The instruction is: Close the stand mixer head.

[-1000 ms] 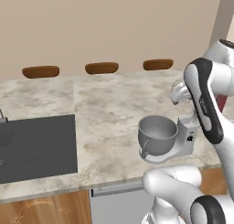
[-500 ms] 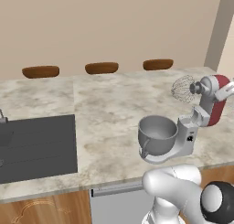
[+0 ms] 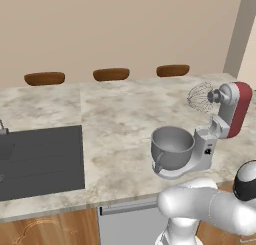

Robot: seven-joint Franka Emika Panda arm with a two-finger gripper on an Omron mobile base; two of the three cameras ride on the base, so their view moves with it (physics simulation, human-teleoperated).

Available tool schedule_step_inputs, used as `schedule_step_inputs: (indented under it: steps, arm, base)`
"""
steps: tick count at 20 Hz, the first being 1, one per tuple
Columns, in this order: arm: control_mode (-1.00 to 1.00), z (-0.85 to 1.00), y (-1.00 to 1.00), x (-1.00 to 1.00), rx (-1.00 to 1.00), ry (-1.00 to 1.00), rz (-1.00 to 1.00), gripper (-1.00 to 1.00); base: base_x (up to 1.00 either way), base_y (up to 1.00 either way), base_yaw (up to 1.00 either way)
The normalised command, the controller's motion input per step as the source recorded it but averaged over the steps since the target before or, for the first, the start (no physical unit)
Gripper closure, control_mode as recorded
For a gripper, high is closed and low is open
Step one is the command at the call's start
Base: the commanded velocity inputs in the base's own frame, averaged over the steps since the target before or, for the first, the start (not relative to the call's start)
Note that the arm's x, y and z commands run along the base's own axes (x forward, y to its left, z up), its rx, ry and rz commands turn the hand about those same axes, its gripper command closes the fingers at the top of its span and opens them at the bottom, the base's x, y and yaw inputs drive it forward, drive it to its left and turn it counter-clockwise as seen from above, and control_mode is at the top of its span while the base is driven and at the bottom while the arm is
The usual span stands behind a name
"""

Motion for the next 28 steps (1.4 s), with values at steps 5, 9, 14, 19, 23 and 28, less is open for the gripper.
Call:
schedule_step_inputs:
  steps: [5, 9, 14, 19, 23, 28]
  arm:
    - [-1.0, -0.18, -0.7, 0.81, 0.07, -0.18, 0.34, -1.0]
    - [-1.0, -0.34, -0.13, 1.0, 0.01, -0.18, 0.35, -1.0]
    - [-1.0, -0.57, 0.61, 0.69, 0.01, -0.21, 0.35, -1.0]
    - [-1.0, -0.5, 1.0, 0.17, -0.14, -0.15, 0.33, -1.0]
    - [-1.0, -0.28, 1.0, 0.12, -0.22, -0.22, 0.12, -1.0]
    - [-1.0, -0.13, 1.0, 0.09, -0.26, -0.29, 0.0, -1.0]
  base:
    - [0.0, 0.0, 0.0]
    - [0.0, 0.0, 0.0]
    - [0.0, 0.0, 0.0]
    - [0.0, 0.0, 0.0]
    - [0.0, 0.0, 0.0]
    - [0.0, 0.0, 0.0]
